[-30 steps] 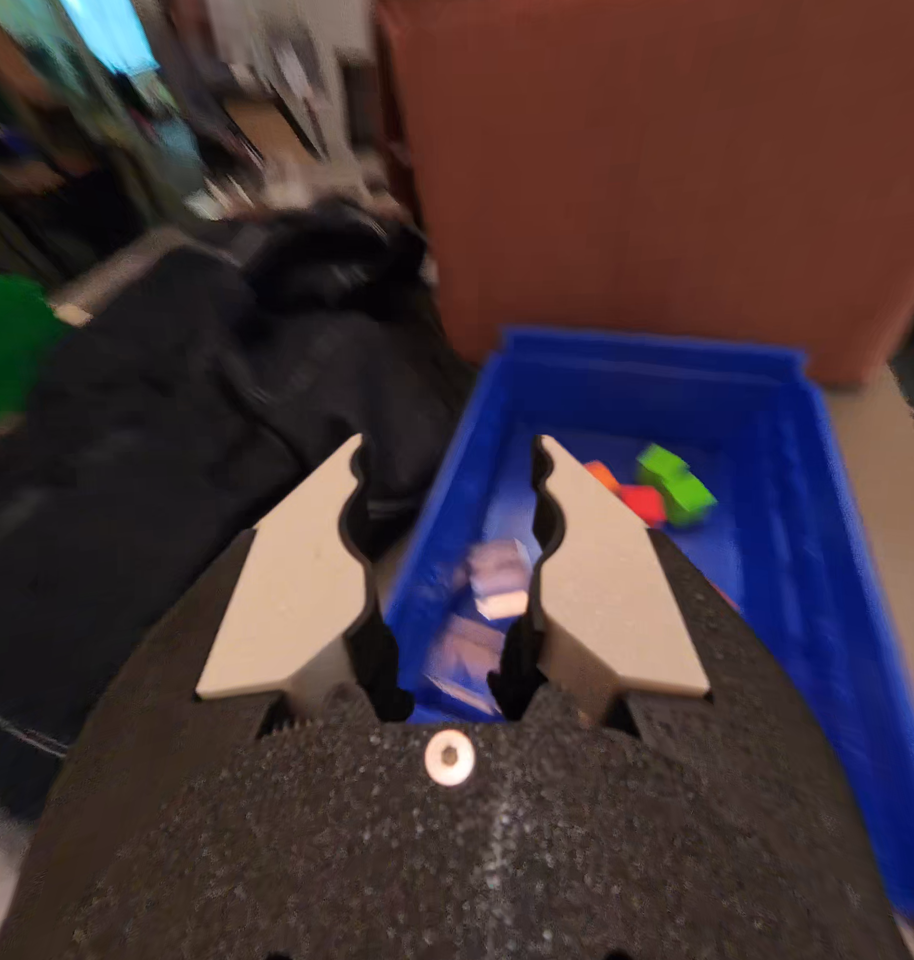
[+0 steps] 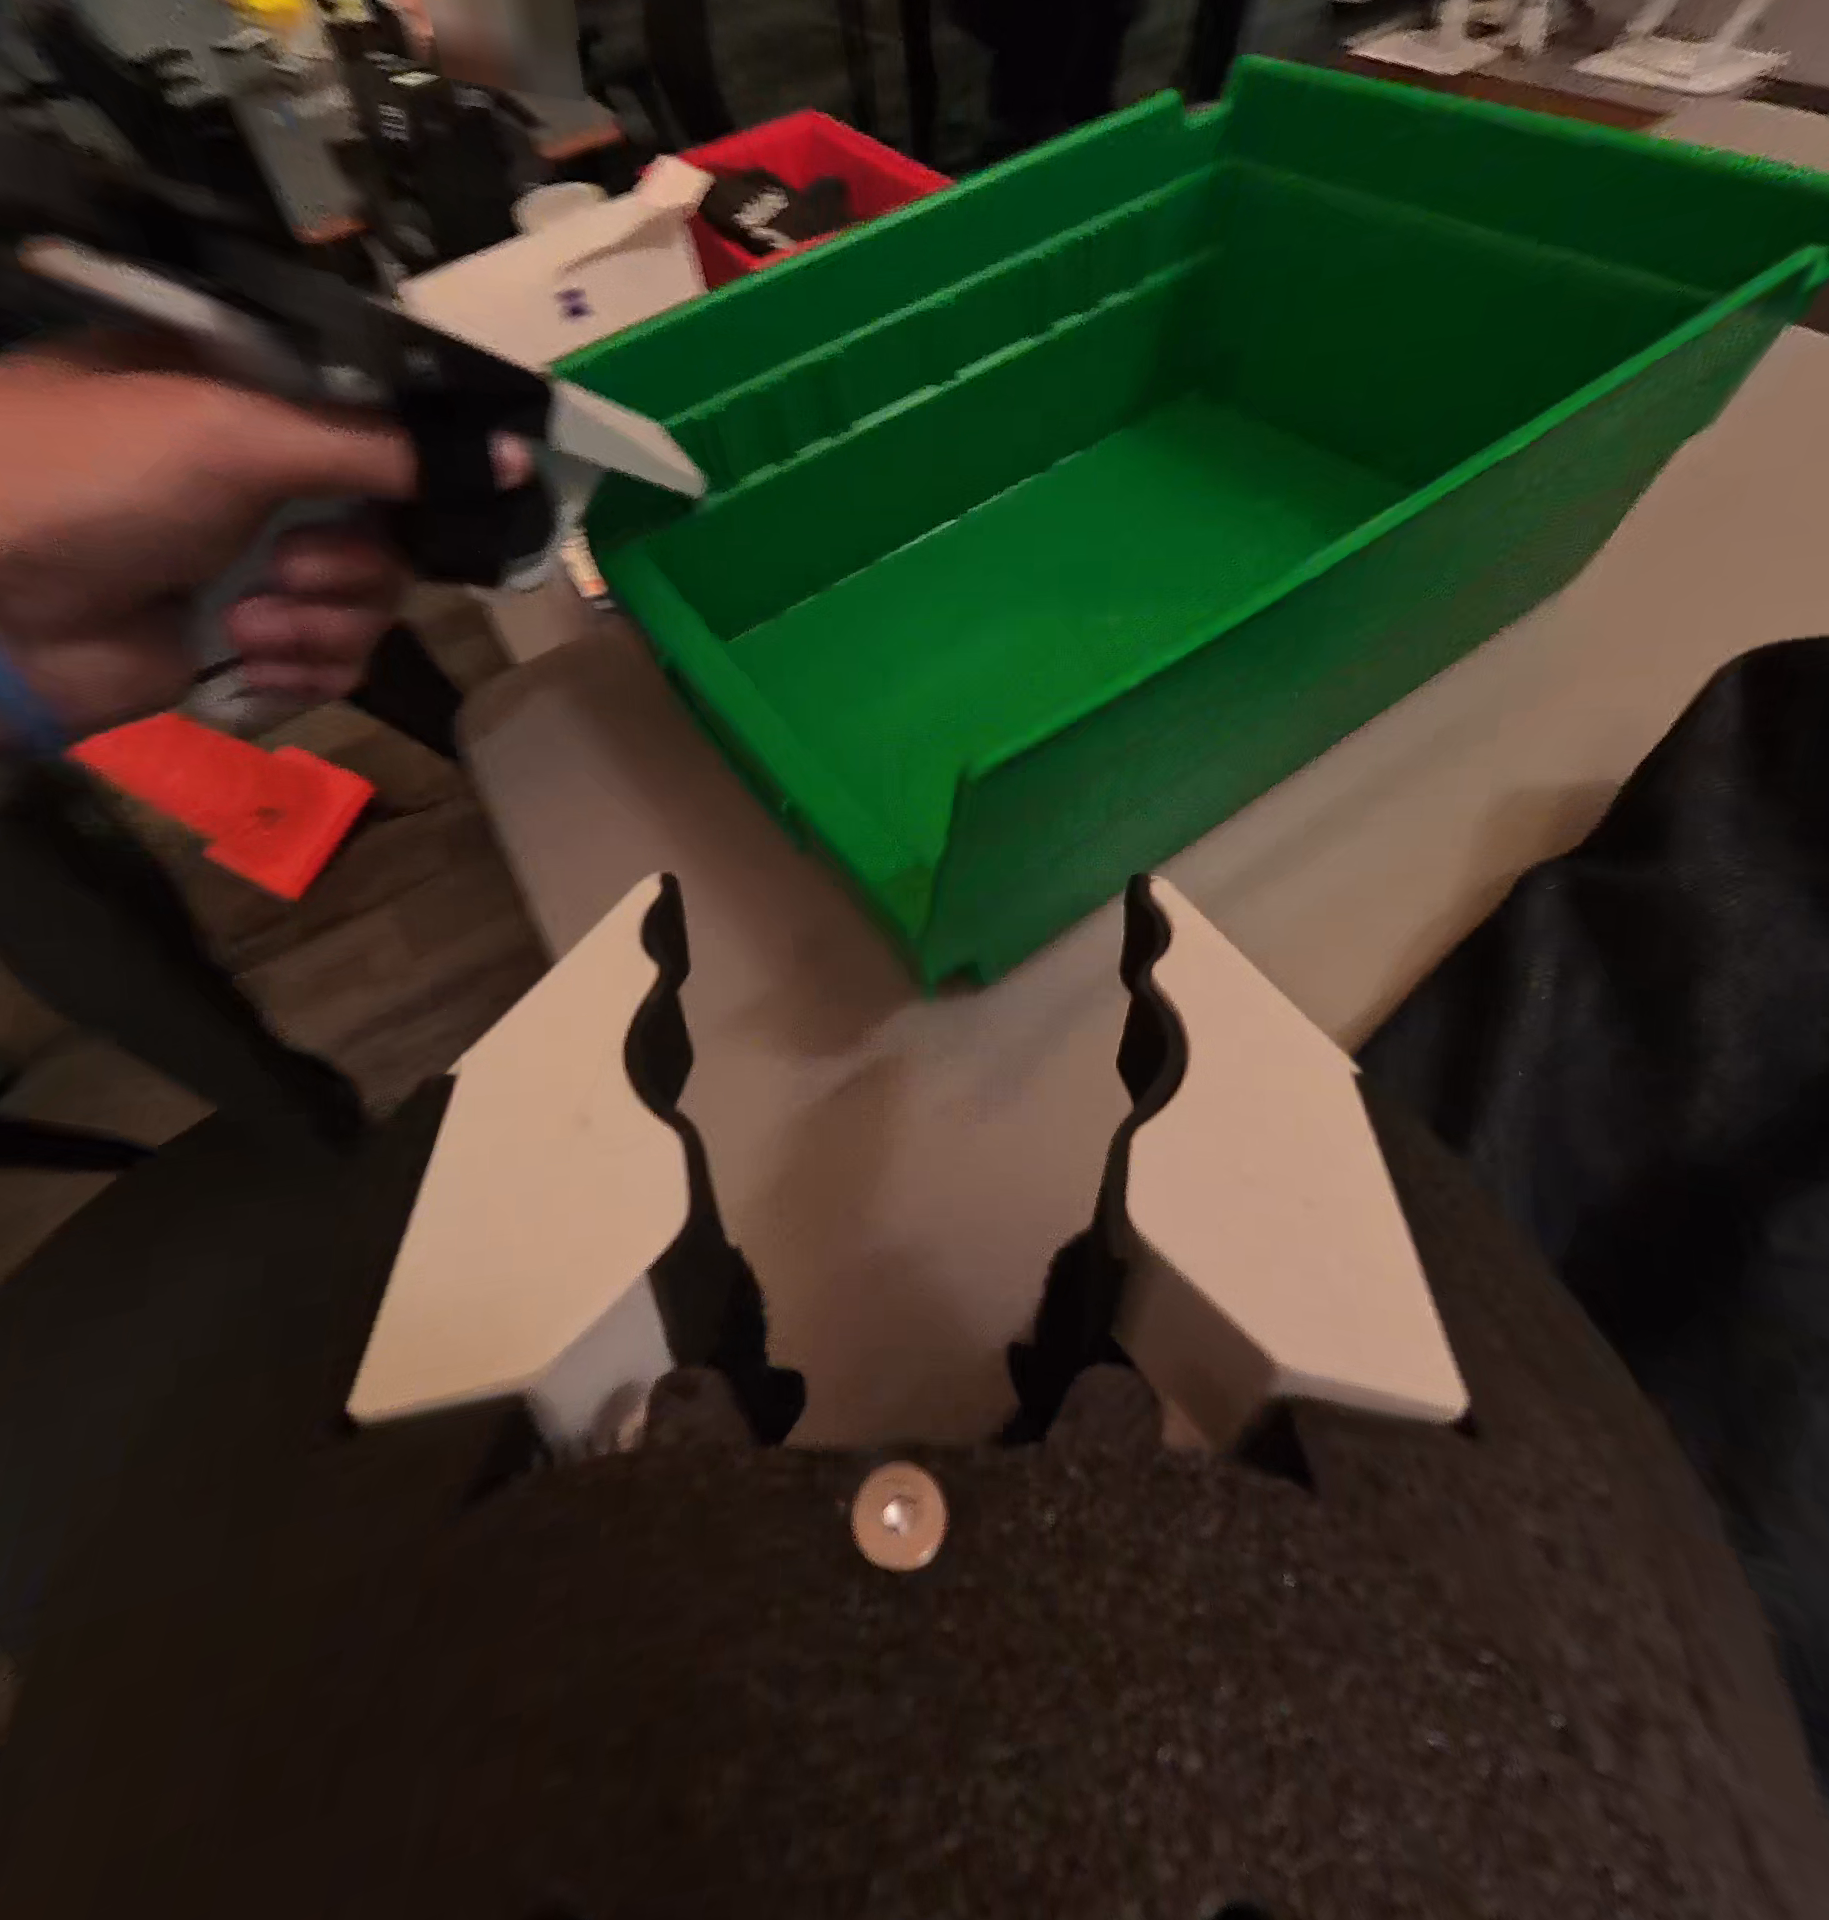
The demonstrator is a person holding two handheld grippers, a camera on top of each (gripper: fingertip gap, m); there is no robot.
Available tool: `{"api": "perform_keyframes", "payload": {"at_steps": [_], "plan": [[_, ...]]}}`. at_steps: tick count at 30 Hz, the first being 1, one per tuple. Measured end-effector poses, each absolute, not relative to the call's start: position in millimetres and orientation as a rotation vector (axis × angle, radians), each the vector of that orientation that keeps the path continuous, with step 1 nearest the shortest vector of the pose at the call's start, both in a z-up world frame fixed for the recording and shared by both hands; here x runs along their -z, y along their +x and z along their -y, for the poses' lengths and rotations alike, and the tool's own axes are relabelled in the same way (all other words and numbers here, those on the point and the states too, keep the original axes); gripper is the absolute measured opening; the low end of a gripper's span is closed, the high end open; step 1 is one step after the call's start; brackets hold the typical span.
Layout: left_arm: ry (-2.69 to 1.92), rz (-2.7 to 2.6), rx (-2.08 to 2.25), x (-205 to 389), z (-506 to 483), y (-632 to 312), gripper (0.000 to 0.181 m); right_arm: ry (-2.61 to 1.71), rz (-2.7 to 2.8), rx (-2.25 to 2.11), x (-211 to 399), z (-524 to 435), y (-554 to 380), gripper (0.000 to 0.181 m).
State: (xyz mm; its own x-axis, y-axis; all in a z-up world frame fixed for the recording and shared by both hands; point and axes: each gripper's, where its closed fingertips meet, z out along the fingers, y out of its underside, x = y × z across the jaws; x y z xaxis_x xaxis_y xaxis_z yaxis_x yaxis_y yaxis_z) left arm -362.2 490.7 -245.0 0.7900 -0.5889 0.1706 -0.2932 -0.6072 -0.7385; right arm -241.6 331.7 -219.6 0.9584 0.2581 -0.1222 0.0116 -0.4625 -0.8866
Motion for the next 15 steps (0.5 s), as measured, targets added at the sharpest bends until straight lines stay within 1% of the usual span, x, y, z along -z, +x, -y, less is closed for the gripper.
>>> {"api": "perform_keyframes", "payload": {"at_steps": [1, 3, 4, 5, 7, 9, 10, 13, 15], "plan": [[-2.243, -0.644, 0.534, 245.1, -486.6, -359.8, 0.005, -2.044, 0.14, -0.235, 224.4, -344.5, -238.9, 0.081], [-2.229, -0.645, 0.48, 245.1, -477.4, -359.4, 0.004, -2.048, 0.044, -0.098, 233.7, -363.4, -223.5, 0.067], [-2.223, -0.651, 0.468, 245.0, -470.3, -358.9, 0.004, -2.052, -0.024, -0.037, 239.0, -369.1, -212.9, 0.056], [-2.218, -0.633, 0.482, 244.2, -462.5, -358.2, 0.004, -2.065, -0.091, 0.003, 244.6, -372.1, -203.1, 0.038], [-2.19, -0.573, 0.495, 239.1, -447.4, -359.8, 0.005, -2.084, -0.172, 0.017, 246.3, -371.2, -189.8, 0.019], [-2.101, -0.624, 0.42, 222.1, -429.1, -357.8, 0.006, -2.089, -0.21, 0.022, 235.9, -367.8, -177.9, 0.008], [-2.048, -0.637, 0.389, 208.5, -418.8, -353.3, 0.007, -2.08, -0.224, 0.049, 225.7, -365.2, -169.3, 0.004], [-1.91, -0.597, 0.341, 161.7, -397.0, -337.8, 0.011, -1.96, -0.2, 0.056, 171.2, -354.3, -148.9, 0.004], [-1.805, -0.557, 0.381, 124.5, -386.1, -316.8, 0.006, -1.828, -0.18, 0.142, 118.6, -336.5, -128.3, 0.004]]}}
